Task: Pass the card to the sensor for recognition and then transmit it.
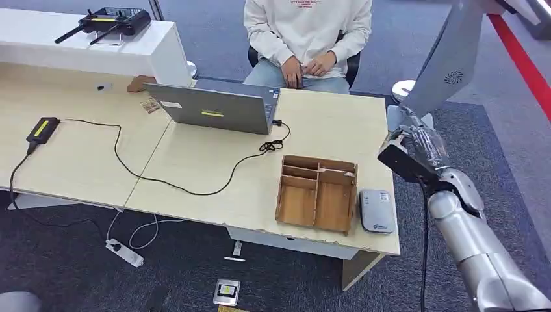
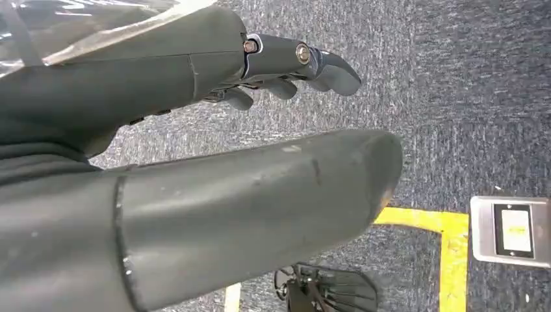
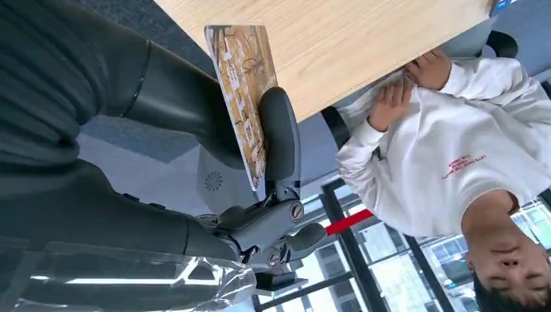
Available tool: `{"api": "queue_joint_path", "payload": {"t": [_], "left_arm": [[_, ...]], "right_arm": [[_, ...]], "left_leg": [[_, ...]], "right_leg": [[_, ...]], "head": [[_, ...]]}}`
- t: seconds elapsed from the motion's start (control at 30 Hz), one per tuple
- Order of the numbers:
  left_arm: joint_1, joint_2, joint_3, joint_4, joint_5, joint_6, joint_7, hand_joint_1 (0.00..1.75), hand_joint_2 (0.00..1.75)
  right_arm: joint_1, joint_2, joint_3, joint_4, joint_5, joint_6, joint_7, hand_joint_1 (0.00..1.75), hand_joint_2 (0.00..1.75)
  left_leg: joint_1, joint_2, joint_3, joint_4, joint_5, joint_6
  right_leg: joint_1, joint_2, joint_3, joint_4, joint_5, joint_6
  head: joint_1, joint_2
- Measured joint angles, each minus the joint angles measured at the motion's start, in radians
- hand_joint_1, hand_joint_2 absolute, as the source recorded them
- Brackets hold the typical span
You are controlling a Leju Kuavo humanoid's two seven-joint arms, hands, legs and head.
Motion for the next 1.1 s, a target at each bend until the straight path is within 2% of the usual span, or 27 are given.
{"api": "queue_joint_path", "payload": {"t": [0.33,0.47,0.53,0.7,1.1], "left_arm": [[0.000,-0.003,0.000,0.001,0.001,-0.036,-0.004,0.00,0.00],[-0.001,-0.002,0.000,0.002,0.001,-0.045,-0.004,0.00,0.00],[-0.002,-0.002,0.000,0.003,0.003,-0.047,-0.005,0.00,0.00],[-0.005,-0.002,0.000,0.005,0.006,-0.045,-0.008,0.00,0.00],[-0.006,0.000,0.000,0.009,0.009,-0.042,-0.022,0.00,0.00]], "right_arm": [[-0.002,0.001,0.005,0.019,0.013,0.002,-0.015,1.75,1.75],[0.047,0.028,0.006,0.024,0.026,-0.080,0.022,1.75,1.75],[0.086,0.045,0.009,0.024,0.041,-0.095,0.039,1.75,1.75],[0.122,0.068,0.016,0.023,0.049,-0.082,0.060,1.75,1.75],[0.150,0.072,0.020,0.018,0.094,-0.054,0.086,1.75,1.75]], "left_leg": [[0.000,0.000,0.000,0.000,0.000,0.000],[0.001,0.000,0.000,0.000,0.000,0.000],[0.001,0.000,0.000,0.000,0.000,0.000],[0.001,0.000,0.000,0.000,0.000,0.000],[0.000,0.000,0.000,0.000,0.000,0.000]], "right_leg": [[0.000,0.000,0.000,0.000,0.000,0.000],[0.001,0.000,0.001,0.000,0.000,0.000],[0.001,0.000,0.000,0.000,0.000,0.000],[0.001,-0.001,0.000,0.000,-0.001,-0.001],[0.001,0.000,0.000,0.000,0.000,-0.001]], "head": [[0.000,0.000],[0.000,0.000],[0.000,0.000],[0.000,0.000],[0.000,0.000]]}}
